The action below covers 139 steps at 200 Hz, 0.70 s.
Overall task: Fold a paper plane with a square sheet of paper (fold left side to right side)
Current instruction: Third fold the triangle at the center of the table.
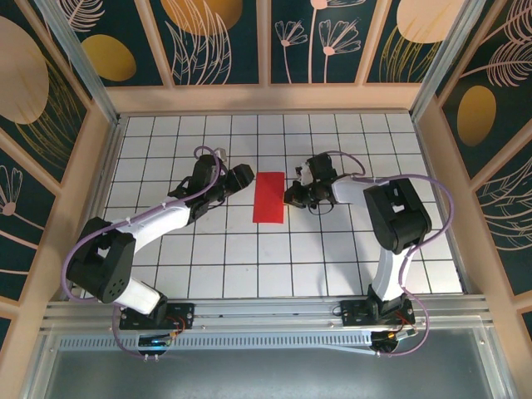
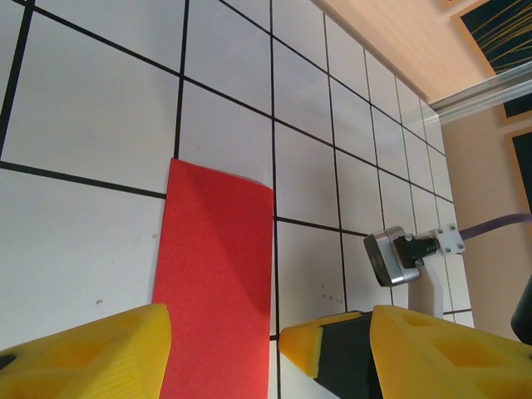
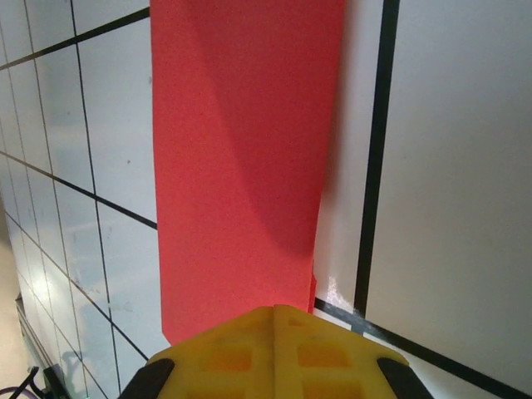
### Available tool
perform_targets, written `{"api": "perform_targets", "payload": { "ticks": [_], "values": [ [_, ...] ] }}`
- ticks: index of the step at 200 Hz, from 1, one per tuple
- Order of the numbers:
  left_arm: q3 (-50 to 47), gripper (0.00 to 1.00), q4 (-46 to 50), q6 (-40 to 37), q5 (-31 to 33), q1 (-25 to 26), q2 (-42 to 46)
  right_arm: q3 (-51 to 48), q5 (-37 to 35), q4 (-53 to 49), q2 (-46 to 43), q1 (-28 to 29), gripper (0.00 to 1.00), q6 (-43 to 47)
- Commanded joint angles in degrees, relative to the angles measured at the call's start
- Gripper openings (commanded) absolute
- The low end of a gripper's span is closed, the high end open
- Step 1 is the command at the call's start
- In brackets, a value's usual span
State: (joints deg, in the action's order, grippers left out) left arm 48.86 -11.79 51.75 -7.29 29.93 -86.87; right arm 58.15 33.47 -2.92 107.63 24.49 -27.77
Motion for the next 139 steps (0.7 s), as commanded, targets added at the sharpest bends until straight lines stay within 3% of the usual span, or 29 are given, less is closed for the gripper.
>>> {"api": "perform_targets", "payload": {
  "ticks": [1, 105, 139],
  "values": [
    [0.7, 0.64, -0.9, -0.7, -1.0, -0.4, -0.9, 1.9, -0.2, 0.9, 1.4, 0.3, 0.00, 0.3],
    [2.8, 0.65, 2.7, -2.2, -1.5, -0.3, -3.2, 3.8, -2.8, -1.9, 4.5, 0.3, 0.00, 2.7],
    [3.0, 0.57, 4.5, -3.8, -4.8, -0.3, -5.5, 4.3, -6.2, -4.9, 5.6, 0.3, 0.00, 4.6]
  ]
}}
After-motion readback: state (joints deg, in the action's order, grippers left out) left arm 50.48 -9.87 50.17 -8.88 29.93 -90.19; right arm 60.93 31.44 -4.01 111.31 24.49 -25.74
